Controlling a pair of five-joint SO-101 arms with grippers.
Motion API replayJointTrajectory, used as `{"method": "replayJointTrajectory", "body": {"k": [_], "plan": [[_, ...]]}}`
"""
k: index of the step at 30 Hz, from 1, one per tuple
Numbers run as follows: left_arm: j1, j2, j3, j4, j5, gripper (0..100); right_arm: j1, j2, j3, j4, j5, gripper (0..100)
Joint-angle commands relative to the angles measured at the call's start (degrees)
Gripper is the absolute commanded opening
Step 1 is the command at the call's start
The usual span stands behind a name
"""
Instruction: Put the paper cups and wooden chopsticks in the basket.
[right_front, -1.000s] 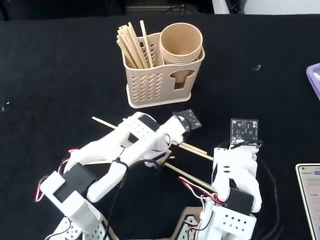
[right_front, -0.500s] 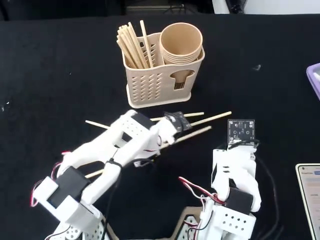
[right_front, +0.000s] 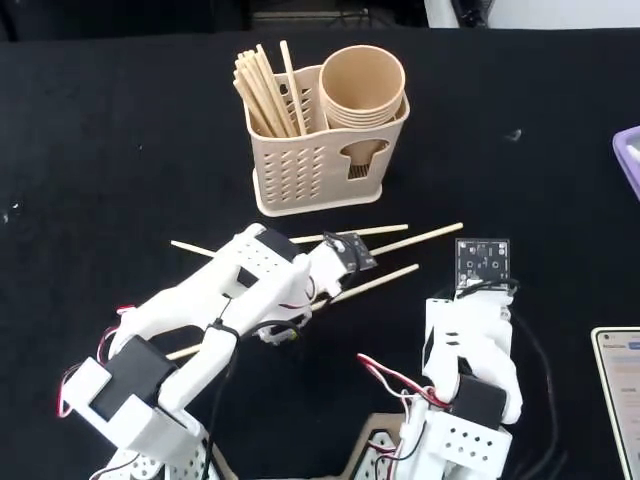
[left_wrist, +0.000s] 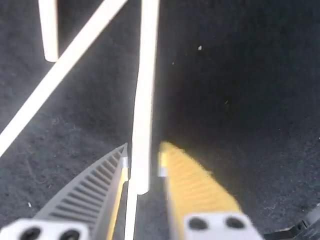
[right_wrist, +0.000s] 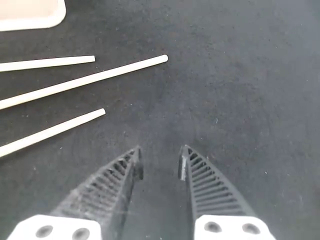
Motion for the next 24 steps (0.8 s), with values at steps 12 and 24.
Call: {"method": "replayJointTrajectory", "body": {"k": [12, 24], "plan": [[-0.1, 0.1, 0.0, -8.7, -0.4, 16, 0.3, -0.6, -0.2, -1.4, 0.5, 12.6], [0.5, 7.2, -3.6, -5.3, -0.2, 4, 0.3, -0.6, -0.2, -1.4, 0.5, 12.6]]}}
